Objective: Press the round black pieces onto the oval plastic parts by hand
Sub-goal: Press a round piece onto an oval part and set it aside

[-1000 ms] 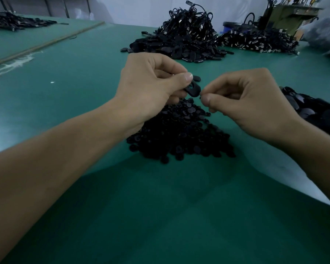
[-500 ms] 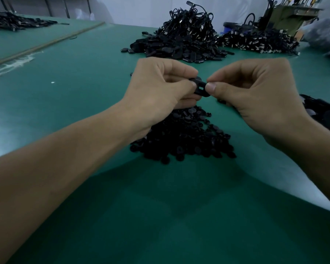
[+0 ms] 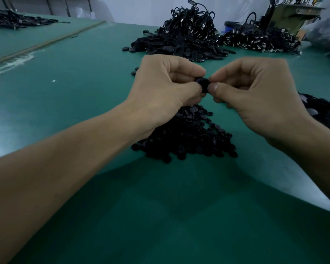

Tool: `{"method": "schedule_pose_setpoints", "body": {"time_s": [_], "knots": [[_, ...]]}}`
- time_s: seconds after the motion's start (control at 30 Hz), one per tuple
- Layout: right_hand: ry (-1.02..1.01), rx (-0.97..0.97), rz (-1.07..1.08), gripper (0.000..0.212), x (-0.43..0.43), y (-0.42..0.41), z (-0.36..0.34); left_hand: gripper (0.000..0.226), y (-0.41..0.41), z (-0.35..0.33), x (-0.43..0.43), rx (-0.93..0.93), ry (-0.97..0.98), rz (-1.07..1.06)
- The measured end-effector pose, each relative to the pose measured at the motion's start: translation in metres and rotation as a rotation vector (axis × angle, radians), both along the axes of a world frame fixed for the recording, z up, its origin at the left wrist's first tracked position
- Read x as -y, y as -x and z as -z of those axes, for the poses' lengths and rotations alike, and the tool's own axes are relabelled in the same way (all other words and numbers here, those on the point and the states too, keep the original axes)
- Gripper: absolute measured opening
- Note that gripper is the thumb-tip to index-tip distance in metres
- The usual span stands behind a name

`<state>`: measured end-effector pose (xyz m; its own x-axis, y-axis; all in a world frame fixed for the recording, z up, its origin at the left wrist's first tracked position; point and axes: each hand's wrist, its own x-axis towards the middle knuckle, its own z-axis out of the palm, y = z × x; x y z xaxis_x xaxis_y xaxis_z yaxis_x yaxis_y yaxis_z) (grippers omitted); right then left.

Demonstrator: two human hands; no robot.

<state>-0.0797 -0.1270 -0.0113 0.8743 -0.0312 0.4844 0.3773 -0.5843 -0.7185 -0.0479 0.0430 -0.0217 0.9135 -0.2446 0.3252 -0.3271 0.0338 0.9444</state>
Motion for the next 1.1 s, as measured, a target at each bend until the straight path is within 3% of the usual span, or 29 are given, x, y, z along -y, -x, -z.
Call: {"method": "schedule_pose_setpoints", "body": {"time_s": [0.37,0.6,0.83,1.1], "knots": [[0.046,0.063,0.075,0.035,-0.0033,0.0042,-0.001,0.025,0.0008,0.0005,0.0026,0.229,-0.229,-0.117],[-0.009,-0.039,0.042,0.033,-0.0022,0.0028,0.0018,0.022,0.0051,0.0031,0.0018,0.44,-0.397,-0.208],[-0.136,-0.12,-0.16,0.025,-0.006,0.0032,0.0019,0.017,0.0026,0.0043,-0.0033,0.511,-0.449,-0.265],[-0.092,-0.097,-0.225,0.022,0.0005,0.0037,0.0012,0.015,-0.004,0.0065,-0.0073,0.464,-0.414,-0.188]]}}
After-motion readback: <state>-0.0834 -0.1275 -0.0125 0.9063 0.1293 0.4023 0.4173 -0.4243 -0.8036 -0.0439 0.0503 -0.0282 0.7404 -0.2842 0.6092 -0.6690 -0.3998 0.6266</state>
